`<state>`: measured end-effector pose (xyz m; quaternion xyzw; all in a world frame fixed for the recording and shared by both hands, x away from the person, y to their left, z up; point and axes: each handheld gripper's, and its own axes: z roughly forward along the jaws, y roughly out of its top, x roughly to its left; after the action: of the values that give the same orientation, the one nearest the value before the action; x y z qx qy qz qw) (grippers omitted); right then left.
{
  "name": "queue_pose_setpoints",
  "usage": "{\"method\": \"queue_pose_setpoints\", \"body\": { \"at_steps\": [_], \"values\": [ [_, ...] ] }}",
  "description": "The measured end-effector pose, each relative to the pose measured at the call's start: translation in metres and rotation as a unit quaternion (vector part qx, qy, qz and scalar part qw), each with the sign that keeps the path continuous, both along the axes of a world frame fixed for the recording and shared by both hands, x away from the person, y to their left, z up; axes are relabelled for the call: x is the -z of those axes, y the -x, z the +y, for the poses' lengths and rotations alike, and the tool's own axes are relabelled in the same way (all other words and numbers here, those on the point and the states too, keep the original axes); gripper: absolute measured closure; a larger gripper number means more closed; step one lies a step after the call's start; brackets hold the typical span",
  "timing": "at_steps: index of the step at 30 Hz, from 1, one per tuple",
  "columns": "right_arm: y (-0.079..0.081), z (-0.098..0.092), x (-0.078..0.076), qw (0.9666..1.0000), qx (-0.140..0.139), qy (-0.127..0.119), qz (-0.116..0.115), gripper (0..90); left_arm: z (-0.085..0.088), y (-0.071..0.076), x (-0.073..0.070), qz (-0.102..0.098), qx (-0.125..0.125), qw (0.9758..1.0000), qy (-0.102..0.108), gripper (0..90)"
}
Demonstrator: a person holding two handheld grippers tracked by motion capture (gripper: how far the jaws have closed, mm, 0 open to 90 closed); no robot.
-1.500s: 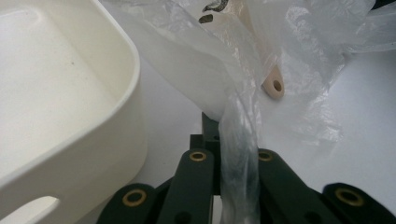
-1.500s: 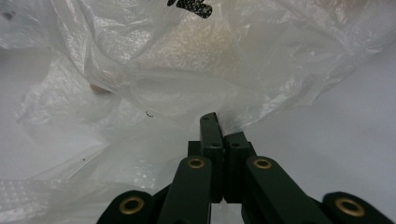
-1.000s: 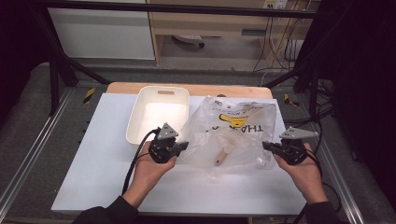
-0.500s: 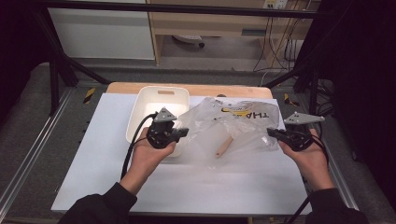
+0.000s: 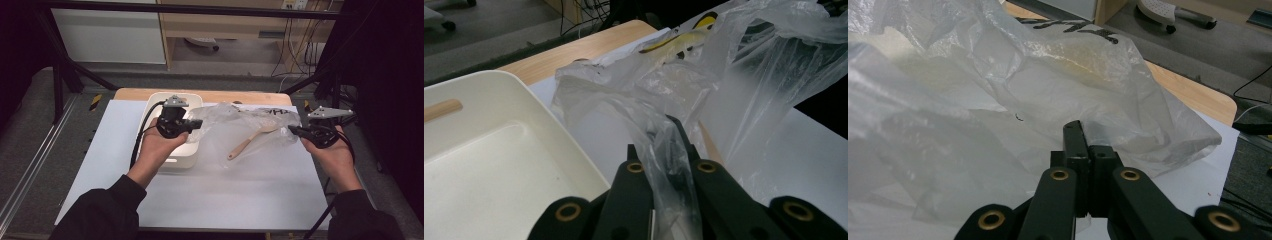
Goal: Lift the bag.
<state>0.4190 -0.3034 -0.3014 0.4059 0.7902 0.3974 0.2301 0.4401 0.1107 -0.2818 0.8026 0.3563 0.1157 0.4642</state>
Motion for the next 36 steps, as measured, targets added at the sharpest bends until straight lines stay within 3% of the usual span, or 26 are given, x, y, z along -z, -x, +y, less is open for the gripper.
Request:
{"method": "queue_pose_setpoints", "body": {
  "at_steps": [15, 18, 27, 36],
  "values": [
    [-0.026, -0.005, -0.029, 0.9998, 0.017, -0.004, -0.004, 90.0, 0.015, -0.031, -0.026, 0.003, -0.027, 0.9996, 0.007, 90.0],
    [-0.031, -0.005, -0.032, 0.9998, 0.019, -0.007, -0.006, 90.0, 0.017, -0.035, -0.029, 0.010, -0.032, 0.9993, 0.017, 90.0],
    [-0.043, -0.007, -0.037, 0.9992, 0.025, -0.031, -0.004, 90.0, 0.020, -0.042, -0.033, 0.008, -0.042, 0.9989, 0.021, 90.0],
    [-0.049, -0.007, -0.041, 0.9990, 0.027, -0.034, -0.005, 90.0, 0.022, -0.048, -0.040, 0.002, -0.052, 0.9982, 0.030, 90.0]
  ]
}}
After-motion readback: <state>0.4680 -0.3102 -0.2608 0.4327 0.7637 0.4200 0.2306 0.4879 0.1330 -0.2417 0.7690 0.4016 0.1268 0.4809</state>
